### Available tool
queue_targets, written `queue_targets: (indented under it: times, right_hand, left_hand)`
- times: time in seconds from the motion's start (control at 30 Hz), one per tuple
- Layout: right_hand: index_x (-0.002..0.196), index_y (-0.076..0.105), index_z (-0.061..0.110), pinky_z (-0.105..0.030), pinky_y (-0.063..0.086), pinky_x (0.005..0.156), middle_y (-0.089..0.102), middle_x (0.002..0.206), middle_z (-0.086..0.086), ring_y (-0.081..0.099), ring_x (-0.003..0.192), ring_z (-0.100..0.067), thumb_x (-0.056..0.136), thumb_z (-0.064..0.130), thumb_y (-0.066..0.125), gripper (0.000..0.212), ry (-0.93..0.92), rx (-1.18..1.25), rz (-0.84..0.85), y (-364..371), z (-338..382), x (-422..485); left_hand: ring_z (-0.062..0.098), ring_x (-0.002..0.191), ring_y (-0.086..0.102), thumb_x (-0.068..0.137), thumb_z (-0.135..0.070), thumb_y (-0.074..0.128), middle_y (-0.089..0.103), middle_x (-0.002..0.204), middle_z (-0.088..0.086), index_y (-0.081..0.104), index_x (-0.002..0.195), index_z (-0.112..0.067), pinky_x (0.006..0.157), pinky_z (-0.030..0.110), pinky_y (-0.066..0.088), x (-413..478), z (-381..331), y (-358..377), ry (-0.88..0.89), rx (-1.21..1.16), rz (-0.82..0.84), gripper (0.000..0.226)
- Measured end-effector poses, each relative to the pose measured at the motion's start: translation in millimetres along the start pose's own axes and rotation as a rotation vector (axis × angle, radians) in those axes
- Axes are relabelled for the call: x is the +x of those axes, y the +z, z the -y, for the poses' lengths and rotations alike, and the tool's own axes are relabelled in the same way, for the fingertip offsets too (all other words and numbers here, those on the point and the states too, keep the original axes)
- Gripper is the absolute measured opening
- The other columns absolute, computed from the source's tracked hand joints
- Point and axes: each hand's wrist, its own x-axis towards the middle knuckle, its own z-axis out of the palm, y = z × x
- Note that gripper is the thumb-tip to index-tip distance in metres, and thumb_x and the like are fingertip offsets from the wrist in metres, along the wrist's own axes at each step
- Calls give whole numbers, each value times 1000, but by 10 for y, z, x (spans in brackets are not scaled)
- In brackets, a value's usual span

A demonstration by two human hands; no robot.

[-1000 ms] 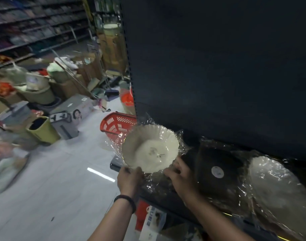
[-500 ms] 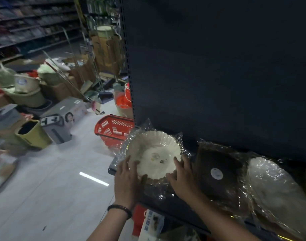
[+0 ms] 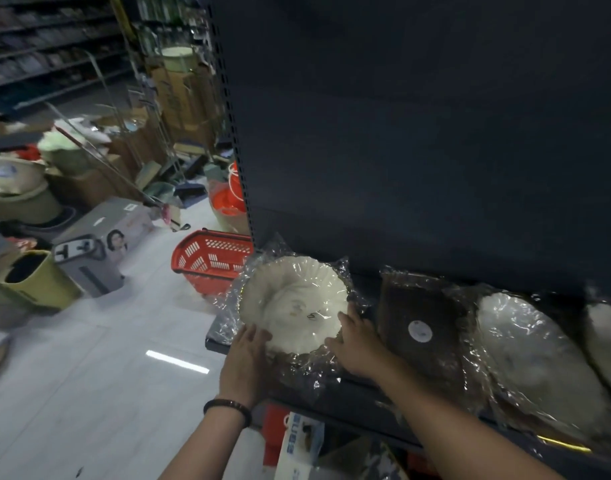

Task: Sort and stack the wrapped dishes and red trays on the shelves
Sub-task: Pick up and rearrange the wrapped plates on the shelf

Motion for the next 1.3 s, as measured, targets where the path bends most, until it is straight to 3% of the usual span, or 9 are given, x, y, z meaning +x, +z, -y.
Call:
queue_targets:
  times: [0.13,0.23,0.4,0.5,0.63,0.83,0.97,1.17,1.3]
  right_hand:
    - [160,38,16,-41,36,120,39,164,-4,40,147,-27,104,39,57,64,-109,108,-59,-336,-99,-214]
    - [137,62,24,-29,52,97,63,128,7,63,110,-9,101,35,64,38,-141,308,-185,-568,-204,-566]
    - [113,71,36,-9,50,84,72,110,19,66,99,10,98,30,69,16,-61,562,-412,-748,-742,-1209]
    - [102,73,33,-4,46,70,74,93,23,66,88,14,99,23,70,12,124,692,-547,-849,-1225,-1596]
    - [101,72,29,-12,47,66,73,81,14,69,78,0,96,16,71,14,380,715,-757,-906,-2027,-1998]
    - [88,80,24,-42,57,84,79,84,8,74,87,-18,86,43,66,23,680,797,-620,-755,-3036,-2356]
    - [77,81,27,-31,48,66,76,71,3,68,70,-14,102,43,58,37,637,893,-545,-695,-3208,-2407]
    - [82,81,12,-30,46,61,77,85,-21,67,66,-21,98,23,67,23,586,1111,-528,-701,-3330,-2259]
    - [87,77,0,-23,44,48,72,76,-24,61,62,-19,97,18,67,22,608,1149,-553,-681,-3414,-2163]
  left_hand:
    - [31,88,72,84,-32,84,76,99,5,74,107,-23,80,40,58,53,-247,-238,-22,47,-23,27]
    - [17,81,71,93,-28,77,73,107,-7,71,110,-29,73,39,61,49,-698,-334,-19,-204,-18,18]
    - [9,76,73,95,-38,72,75,92,-11,71,100,-30,70,37,57,63,-1631,-52,65,-466,169,9]
    - [3,81,69,96,-33,73,73,87,-13,71,100,-27,70,17,50,35,-2191,169,80,-484,290,7]
    - [8,87,70,97,-35,72,75,94,-7,67,106,-29,84,34,56,-3,-2798,421,-18,-582,439,12]
    - [21,101,72,90,-51,76,71,108,-3,55,114,-25,94,42,60,24,-3357,777,-276,-714,624,42]
    - [9,56,66,86,-31,86,72,64,-11,69,96,-16,56,26,51,8,-3644,862,-270,-749,676,25]
    - [21,81,79,48,-52,81,80,95,-4,69,114,-28,66,35,66,29,-3770,1162,-285,-693,546,71]
    - [24,81,78,66,-37,75,78,93,-6,67,105,-34,74,50,67,-12,-3829,1175,-300,-675,427,40]
